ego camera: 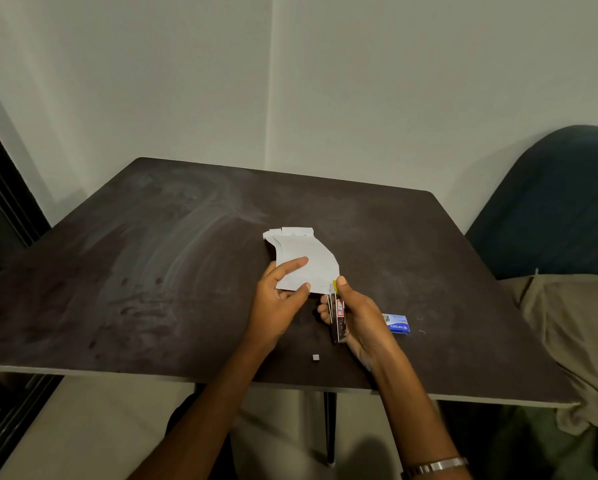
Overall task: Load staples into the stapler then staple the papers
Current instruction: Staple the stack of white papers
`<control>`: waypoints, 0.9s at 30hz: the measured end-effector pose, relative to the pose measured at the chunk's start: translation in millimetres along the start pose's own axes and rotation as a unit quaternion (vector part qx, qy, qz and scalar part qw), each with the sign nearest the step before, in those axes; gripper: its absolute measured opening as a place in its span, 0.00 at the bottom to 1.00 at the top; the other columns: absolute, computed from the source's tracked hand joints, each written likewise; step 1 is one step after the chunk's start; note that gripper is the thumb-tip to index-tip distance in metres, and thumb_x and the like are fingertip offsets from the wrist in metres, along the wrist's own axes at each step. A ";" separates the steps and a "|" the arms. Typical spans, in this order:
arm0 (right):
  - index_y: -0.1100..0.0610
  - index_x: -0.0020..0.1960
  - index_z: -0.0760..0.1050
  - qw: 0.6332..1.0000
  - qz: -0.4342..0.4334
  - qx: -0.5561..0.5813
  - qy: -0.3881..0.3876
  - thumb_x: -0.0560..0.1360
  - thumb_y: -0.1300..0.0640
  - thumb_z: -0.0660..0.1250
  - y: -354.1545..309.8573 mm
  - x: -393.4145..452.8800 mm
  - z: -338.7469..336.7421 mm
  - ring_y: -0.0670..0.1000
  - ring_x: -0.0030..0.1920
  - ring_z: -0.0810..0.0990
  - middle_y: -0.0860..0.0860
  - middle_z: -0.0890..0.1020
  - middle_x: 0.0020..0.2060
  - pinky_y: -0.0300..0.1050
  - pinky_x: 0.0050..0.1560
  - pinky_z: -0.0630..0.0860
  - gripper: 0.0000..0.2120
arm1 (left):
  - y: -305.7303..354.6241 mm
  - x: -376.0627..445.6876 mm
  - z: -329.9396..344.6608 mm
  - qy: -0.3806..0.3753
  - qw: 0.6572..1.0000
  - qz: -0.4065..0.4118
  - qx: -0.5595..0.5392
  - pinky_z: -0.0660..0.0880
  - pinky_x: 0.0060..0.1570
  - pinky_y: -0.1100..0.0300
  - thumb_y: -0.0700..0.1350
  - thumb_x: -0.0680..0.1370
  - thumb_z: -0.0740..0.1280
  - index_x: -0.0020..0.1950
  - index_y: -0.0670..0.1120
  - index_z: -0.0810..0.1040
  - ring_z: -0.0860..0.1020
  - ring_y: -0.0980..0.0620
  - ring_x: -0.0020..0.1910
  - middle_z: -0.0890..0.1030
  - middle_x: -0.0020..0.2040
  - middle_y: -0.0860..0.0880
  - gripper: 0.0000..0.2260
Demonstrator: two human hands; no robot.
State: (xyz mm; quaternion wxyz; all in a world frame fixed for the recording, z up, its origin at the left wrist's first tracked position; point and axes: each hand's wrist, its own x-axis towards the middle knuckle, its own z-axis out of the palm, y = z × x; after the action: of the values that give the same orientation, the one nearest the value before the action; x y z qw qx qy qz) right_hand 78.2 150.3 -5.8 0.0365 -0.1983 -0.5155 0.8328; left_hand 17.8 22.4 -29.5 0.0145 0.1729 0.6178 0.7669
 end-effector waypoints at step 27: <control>0.63 0.47 0.78 0.998 0.019 -0.067 0.005 0.77 0.46 0.63 -3.4 3.6 0.8 0.50 0.30 0.75 0.55 0.80 0.34 0.42 0.34 0.73 0.19 | -2.7 1.1 -1.3 0.010 1.000 -0.004 -0.016 0.79 0.57 0.57 0.32 0.74 0.68 0.61 0.44 0.80 0.78 0.56 0.61 0.77 0.61 0.58 0.16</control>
State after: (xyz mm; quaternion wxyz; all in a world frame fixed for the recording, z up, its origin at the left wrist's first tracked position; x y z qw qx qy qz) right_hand 74.1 152.2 -3.5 0.0099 -0.2140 -0.5663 0.7959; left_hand 15.9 22.1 -32.0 0.0145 0.1626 0.6060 0.7786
